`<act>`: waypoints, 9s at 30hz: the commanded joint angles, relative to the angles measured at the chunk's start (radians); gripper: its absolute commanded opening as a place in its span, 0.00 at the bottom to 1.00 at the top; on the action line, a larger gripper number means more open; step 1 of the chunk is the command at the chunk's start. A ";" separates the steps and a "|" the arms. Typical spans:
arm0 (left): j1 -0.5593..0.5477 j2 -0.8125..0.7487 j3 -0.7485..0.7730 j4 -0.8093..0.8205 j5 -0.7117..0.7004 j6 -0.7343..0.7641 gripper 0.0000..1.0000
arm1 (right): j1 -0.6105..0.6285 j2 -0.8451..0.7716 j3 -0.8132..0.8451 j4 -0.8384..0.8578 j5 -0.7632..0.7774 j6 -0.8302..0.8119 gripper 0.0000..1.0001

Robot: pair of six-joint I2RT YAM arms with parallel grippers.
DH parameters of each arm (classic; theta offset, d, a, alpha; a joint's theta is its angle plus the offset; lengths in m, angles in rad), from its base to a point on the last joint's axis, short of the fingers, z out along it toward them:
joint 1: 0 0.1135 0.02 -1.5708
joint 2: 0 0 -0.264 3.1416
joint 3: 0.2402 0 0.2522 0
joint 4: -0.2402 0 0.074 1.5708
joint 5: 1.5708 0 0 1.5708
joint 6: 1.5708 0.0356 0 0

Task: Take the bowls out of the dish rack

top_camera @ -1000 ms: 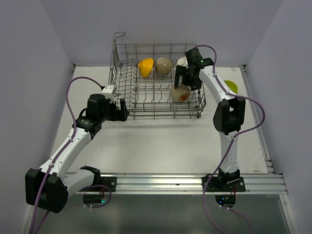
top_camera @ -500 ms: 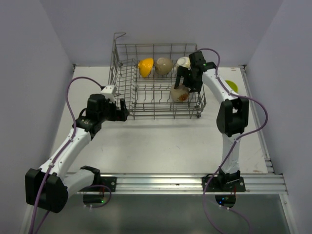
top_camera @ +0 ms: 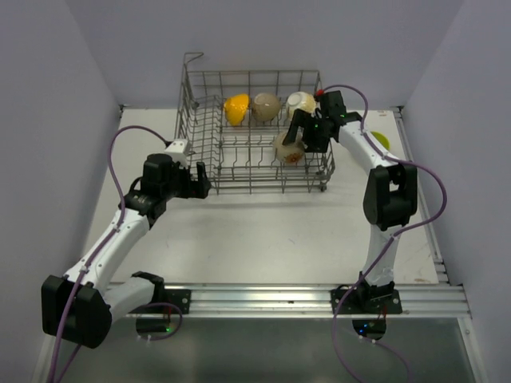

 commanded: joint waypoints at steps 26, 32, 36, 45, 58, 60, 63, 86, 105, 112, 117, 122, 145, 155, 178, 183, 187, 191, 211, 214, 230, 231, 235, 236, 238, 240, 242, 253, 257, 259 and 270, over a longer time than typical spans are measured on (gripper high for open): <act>-0.009 0.015 0.001 0.054 0.053 -0.002 0.97 | 0.084 -0.168 0.073 0.056 -0.066 -0.018 0.99; -0.009 -0.060 0.003 0.071 -0.021 -0.005 1.00 | 0.084 -0.176 0.100 -0.101 0.131 -0.013 0.99; -0.009 -0.078 0.059 0.042 -0.093 -0.011 1.00 | 0.084 -0.174 0.064 -0.127 0.173 0.011 0.99; 0.017 0.012 0.245 -0.024 -0.228 -0.019 1.00 | 0.086 -0.170 -0.028 -0.090 0.164 0.085 0.99; 0.171 0.153 0.348 -0.002 -0.257 0.041 0.91 | 0.086 -0.182 -0.068 -0.061 0.102 0.082 0.99; 0.192 0.187 0.374 0.002 -0.239 0.036 0.88 | 0.086 -0.180 -0.075 -0.057 0.096 0.076 0.99; 0.210 0.224 0.394 0.023 -0.185 0.025 0.75 | 0.084 -0.177 -0.092 -0.049 0.088 0.068 0.99; 0.237 0.130 0.187 0.075 0.040 -0.011 0.00 | 0.075 -0.133 0.014 -0.205 0.168 0.097 0.99; 0.217 0.058 0.103 0.104 0.130 -0.019 0.00 | 0.135 -0.079 0.066 -0.374 0.265 0.166 0.99; 0.215 0.043 0.096 0.112 0.140 -0.018 0.00 | 0.169 -0.021 0.063 -0.339 0.329 0.234 0.99; 0.214 0.044 0.096 0.112 0.149 -0.018 0.00 | 0.184 -0.015 0.017 -0.292 0.430 0.336 0.99; 0.212 0.046 0.096 0.112 0.163 -0.019 0.00 | 0.187 -0.116 -0.173 -0.054 0.476 0.427 0.99; 0.181 0.061 0.096 0.109 0.169 -0.007 0.00 | 0.232 -0.311 -0.514 0.718 0.618 0.246 0.99; 0.174 0.067 0.098 0.109 0.176 -0.005 0.00 | 0.230 -0.276 -0.494 0.784 0.483 0.232 0.99; 0.157 0.070 0.095 0.098 0.150 0.002 0.00 | 0.123 -0.201 -0.666 1.270 -0.030 0.616 0.58; 0.157 0.073 0.095 0.098 0.148 0.002 0.00 | 0.113 -0.157 -0.632 1.307 -0.109 0.642 0.33; 0.157 0.073 0.096 0.098 0.145 0.001 0.00 | 0.103 -0.131 -0.631 1.411 -0.178 0.717 0.05; 0.157 0.075 0.096 0.098 0.143 -0.001 0.00 | 0.087 -0.093 -0.606 1.600 -0.240 0.917 0.00; 0.157 0.081 0.095 0.086 0.130 0.005 0.00 | 0.086 -0.108 -0.427 1.767 -0.321 1.110 0.00; 0.155 0.072 0.092 0.088 0.130 0.007 0.00 | 0.072 -0.150 -0.387 1.691 -0.343 1.067 0.00; 0.155 0.052 0.087 0.091 0.139 0.008 0.00 | -0.115 -0.470 -0.186 0.430 -0.173 0.168 0.00; 0.154 0.052 0.087 0.092 0.140 0.008 0.00 | -0.123 -0.481 -0.190 0.380 -0.145 0.141 0.00; 0.154 0.052 0.089 0.092 0.148 0.007 0.00 | -0.150 -0.530 -0.219 0.263 0.076 -0.004 0.00; 0.154 0.050 0.089 0.092 0.150 0.007 0.00 | -0.158 -0.542 -0.236 0.255 0.141 -0.037 0.00; 0.154 0.050 0.087 0.094 0.154 0.007 0.00 | -0.167 -0.555 -0.253 0.246 0.195 -0.077 0.00; 0.154 0.050 0.089 0.094 0.157 0.007 0.00 | -0.172 -0.559 -0.269 0.230 0.297 -0.106 0.00; 0.154 0.050 0.089 0.095 0.159 0.005 0.00 | -0.180 -0.559 -0.291 0.233 0.361 -0.136 0.00; 0.154 0.050 0.087 0.098 0.174 0.004 0.00 | -0.209 -0.411 -0.272 0.316 0.551 -0.182 0.00; 0.154 0.047 0.089 0.098 0.185 0.004 0.00 | -0.209 -0.323 -0.203 0.316 0.585 -0.220 0.00; 0.154 0.046 0.087 0.100 0.188 0.002 0.00 | -0.209 -0.291 -0.178 0.327 0.602 -0.246 0.00; 0.152 0.055 0.089 0.109 0.231 -0.002 0.00 | -0.216 -0.122 -0.043 0.358 0.682 -0.327 0.00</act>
